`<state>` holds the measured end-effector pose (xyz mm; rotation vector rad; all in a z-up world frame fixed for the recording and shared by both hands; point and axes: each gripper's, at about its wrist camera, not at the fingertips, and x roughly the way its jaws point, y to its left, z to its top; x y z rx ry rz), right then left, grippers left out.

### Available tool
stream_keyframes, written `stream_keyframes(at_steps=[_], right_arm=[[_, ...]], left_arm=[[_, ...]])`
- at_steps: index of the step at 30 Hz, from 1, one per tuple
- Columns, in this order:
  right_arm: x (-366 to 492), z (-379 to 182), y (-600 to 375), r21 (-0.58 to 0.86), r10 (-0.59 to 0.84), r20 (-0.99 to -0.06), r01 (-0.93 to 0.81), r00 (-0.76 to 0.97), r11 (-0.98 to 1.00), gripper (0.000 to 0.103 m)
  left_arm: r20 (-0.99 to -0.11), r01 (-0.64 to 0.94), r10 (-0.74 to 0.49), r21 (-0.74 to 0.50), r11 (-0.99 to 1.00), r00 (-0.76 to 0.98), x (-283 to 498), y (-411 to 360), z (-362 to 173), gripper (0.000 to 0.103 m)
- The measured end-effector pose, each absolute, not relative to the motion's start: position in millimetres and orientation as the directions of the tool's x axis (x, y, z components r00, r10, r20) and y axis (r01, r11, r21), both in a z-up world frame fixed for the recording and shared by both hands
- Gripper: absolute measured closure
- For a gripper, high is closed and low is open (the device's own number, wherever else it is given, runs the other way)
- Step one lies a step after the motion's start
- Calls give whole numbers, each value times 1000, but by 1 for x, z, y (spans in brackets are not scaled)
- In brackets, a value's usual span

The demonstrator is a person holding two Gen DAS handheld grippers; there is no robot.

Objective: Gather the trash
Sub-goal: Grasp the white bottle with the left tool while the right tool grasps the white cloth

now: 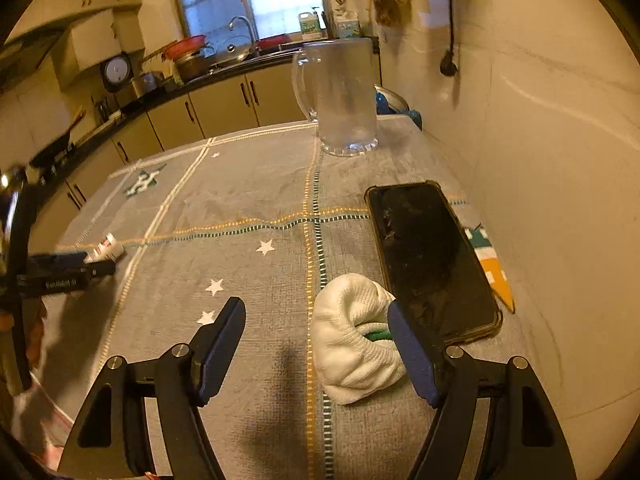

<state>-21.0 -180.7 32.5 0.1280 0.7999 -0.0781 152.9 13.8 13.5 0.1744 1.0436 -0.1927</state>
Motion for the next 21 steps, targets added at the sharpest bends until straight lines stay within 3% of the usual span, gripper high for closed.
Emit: stream_keyframes(at_steps=[2,3,4,5,8,13,21], right_arm=[[-19,31,-172,17,-65,-720,111,691,994,42],[-18,31,-168,-11,-85,-719,110,689,994,49],[-18,31,-166,-24,-93,-719,109,688,994,63],[-18,33,-164,-28,-94,-720,106,688,994,74],[-18,38,-162,4,-64,-723,96,688,995,84],[-31,53,-153,55,-12,-703,72,711,996,90],[-60,83,-118,92,77,-650,-22,756,996,91]], left_arm=[[-873,245,-95,29,969,479,152,15,14,46],[-873,250,-106,19,968,476,150,16,16,65],[-876,246,-92,31,969,474,148,16,17,74],[-877,243,-85,37,969,472,145,16,18,74],[-866,242,-81,48,969,494,132,19,22,74],[-844,198,-74,39,979,531,101,36,37,74],[-804,135,-105,-30,990,585,38,75,73,74]])
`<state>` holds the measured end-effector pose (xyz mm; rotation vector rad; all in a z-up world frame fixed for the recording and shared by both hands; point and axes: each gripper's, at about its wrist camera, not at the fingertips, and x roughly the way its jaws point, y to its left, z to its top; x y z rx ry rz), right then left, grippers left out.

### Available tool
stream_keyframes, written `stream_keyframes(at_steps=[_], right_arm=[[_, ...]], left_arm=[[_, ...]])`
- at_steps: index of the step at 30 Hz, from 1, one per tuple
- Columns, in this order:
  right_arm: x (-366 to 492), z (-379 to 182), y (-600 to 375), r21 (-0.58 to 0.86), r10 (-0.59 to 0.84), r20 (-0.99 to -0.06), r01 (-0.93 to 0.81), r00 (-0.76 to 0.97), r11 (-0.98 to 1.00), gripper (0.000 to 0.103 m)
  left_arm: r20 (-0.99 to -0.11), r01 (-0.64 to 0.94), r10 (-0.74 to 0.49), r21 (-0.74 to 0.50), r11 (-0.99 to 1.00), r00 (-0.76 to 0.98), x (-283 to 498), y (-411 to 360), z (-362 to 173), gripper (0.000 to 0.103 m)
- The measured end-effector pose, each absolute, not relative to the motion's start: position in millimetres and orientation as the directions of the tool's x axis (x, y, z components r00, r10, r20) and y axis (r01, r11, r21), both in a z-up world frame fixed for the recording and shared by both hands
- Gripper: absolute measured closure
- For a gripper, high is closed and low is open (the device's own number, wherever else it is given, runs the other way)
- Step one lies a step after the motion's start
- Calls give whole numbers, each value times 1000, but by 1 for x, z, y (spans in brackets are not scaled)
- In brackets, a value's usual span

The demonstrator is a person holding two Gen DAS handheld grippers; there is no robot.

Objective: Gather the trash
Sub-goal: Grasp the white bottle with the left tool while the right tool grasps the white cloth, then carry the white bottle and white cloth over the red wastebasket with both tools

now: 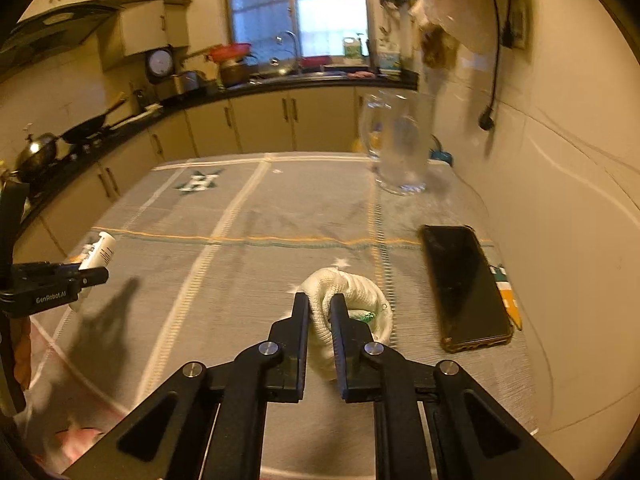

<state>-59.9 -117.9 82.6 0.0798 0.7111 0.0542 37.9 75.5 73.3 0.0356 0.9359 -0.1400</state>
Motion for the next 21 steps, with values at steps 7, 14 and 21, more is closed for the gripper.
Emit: stream_keyframes(at_steps=[7,14,21], right_arm=[[-82,99,-73,115,177,-629,-134,757,984,91],[-93,105,-25,126,257,-629,-230,734,965,91],[-105,107,29,109,315,-634,-321,707,941,91]], left_arm=[[-778,28,-46,-36,999,627,-18,122,98,74],[-730,-95,84,27,995,678,-71,167,112,74],[-695,-173,162,55,983,701,-111,204,116,74]])
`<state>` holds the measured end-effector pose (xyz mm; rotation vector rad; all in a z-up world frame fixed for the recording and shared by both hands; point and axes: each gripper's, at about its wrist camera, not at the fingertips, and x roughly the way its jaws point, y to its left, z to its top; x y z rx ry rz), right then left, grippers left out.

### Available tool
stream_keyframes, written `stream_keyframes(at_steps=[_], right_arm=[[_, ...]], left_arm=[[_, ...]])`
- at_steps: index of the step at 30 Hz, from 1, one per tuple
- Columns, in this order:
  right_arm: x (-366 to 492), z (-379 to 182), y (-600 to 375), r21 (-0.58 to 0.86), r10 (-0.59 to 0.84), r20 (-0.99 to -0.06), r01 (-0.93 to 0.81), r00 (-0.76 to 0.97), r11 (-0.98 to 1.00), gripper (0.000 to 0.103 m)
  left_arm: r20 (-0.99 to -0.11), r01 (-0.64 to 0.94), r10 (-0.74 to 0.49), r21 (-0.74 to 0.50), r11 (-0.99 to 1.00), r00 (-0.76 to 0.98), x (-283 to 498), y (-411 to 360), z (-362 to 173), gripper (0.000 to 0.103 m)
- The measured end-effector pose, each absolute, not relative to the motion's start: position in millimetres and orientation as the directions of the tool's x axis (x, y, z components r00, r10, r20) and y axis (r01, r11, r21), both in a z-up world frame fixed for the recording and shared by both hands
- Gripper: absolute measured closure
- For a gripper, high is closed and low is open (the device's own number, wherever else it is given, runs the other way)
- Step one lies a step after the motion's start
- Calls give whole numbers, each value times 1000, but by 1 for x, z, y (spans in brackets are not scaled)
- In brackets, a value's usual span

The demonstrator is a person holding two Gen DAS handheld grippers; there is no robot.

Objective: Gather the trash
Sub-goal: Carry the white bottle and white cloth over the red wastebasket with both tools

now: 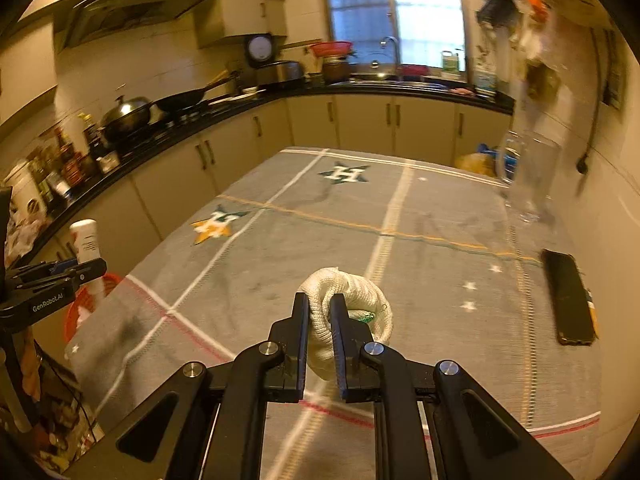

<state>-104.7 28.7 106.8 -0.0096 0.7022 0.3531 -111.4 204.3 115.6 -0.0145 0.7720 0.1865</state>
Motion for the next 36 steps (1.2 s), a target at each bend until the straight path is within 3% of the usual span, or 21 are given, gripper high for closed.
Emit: stream_keyframes(at_steps=[19,36], right_arm=[[-122,104,186,93,461,-663,-546,590,833,91],[-97,80,339,284,641,-689,-687,338,668,91]], left_arm=[[-687,-340,266,30,940,676,-163,311,98,74],[-758,-534,287,-95,840,586,-173,449,42,74]])
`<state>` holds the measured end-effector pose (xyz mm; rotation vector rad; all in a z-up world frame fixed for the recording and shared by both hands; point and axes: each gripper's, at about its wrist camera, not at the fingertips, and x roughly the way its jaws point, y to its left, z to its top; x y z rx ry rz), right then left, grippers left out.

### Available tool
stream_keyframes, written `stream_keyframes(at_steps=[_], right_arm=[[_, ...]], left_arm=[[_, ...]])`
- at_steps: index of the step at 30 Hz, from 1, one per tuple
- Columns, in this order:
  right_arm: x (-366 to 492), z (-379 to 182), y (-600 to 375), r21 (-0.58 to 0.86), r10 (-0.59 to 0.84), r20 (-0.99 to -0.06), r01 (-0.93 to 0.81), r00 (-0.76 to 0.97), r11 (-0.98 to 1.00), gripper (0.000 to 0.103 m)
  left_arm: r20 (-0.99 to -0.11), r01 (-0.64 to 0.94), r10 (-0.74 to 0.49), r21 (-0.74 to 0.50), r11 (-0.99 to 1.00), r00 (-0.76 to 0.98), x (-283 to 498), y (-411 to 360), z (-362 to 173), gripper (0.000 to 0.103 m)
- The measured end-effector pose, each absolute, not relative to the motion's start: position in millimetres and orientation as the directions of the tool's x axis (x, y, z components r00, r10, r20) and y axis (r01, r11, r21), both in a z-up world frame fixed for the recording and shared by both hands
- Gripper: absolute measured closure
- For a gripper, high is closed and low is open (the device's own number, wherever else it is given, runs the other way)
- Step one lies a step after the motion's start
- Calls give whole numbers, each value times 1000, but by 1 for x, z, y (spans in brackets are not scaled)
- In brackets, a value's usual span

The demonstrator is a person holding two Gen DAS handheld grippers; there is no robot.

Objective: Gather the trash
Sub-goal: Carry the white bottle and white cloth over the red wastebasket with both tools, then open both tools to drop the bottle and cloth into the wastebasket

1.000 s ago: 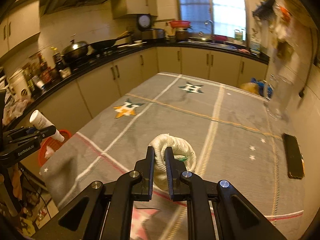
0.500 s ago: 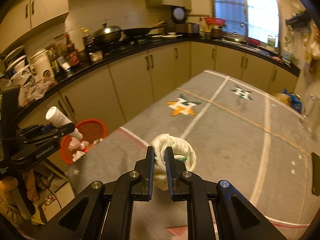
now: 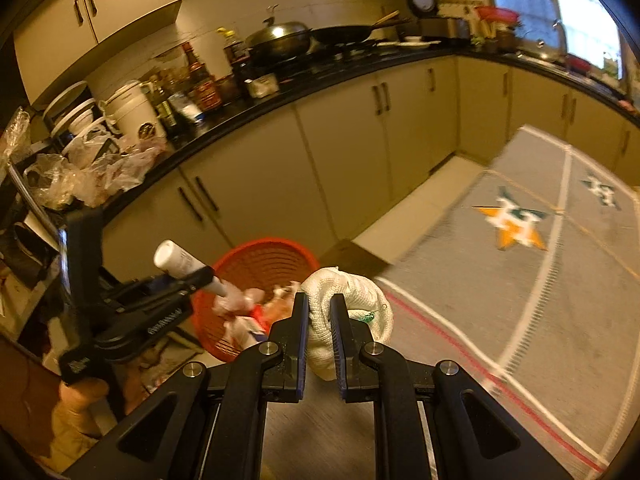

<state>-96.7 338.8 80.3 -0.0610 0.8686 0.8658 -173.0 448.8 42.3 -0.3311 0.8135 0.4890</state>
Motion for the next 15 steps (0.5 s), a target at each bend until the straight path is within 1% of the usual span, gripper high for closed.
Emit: stream_keyframes(at_steps=[9,15], right_arm=[[-68,43,406,449,705,-693,-673,154,588,90],[-56,16,433,485,699,-708,-651,100,584,90]], left_arm=[[-786,-551,251,-132,824,565,-169,480,15,74],[-794,-556,254,-124,822,552,-165,491,3,74]])
